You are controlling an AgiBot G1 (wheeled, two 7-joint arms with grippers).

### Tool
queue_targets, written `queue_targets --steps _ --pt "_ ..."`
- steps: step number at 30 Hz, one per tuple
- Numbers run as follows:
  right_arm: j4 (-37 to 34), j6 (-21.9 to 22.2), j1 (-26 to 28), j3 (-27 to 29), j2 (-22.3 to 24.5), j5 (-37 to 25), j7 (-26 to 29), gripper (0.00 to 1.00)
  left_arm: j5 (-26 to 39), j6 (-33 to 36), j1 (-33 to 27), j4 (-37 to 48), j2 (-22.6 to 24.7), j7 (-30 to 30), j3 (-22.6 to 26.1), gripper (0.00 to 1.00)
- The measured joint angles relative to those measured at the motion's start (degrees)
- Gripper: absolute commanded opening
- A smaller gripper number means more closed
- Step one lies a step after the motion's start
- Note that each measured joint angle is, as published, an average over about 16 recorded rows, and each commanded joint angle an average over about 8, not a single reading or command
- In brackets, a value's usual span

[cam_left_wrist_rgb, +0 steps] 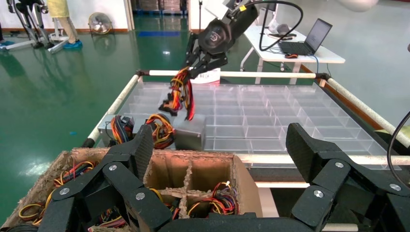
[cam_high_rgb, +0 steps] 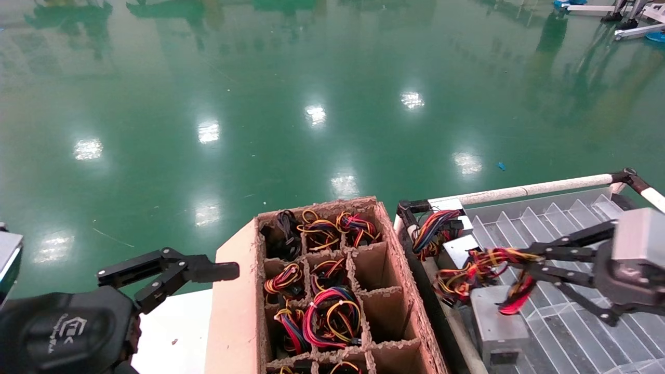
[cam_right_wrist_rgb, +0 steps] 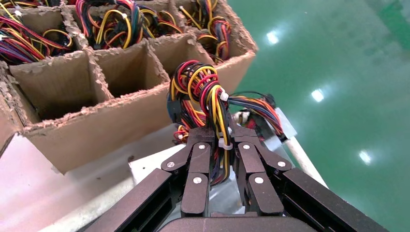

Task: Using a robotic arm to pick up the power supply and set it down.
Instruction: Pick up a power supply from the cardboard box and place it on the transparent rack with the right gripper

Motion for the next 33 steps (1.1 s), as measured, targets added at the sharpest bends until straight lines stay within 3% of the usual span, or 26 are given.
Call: queue_targets --steps 11,27,28,33 --pt "-1.0 -1.6 4.1 -2.7 -3.5 -4.9 2.6 0.0 0.0 0.0 0.0 0.0 0.0 0.0 0.0 1.0" --pt "-6.3 1.0 1.3 -2.9 -3.4 -6.1 -0.3 0.02 0.0 0.0 0.0 0.0 0.0 0.0 0.0 1.0" --pt "-6.7 1.1 1.1 -2.8 -3.4 -6.1 -0.6 0.07 0.0 0.0 0.0 0.0 0.0 0.0 0.0 1.0" --pt "-8.7 1.2 0.6 -2.8 -3.4 -5.7 -1.8 0.7 0.0 0.0 0.0 0.0 0.0 0.0 0.0 1.0"
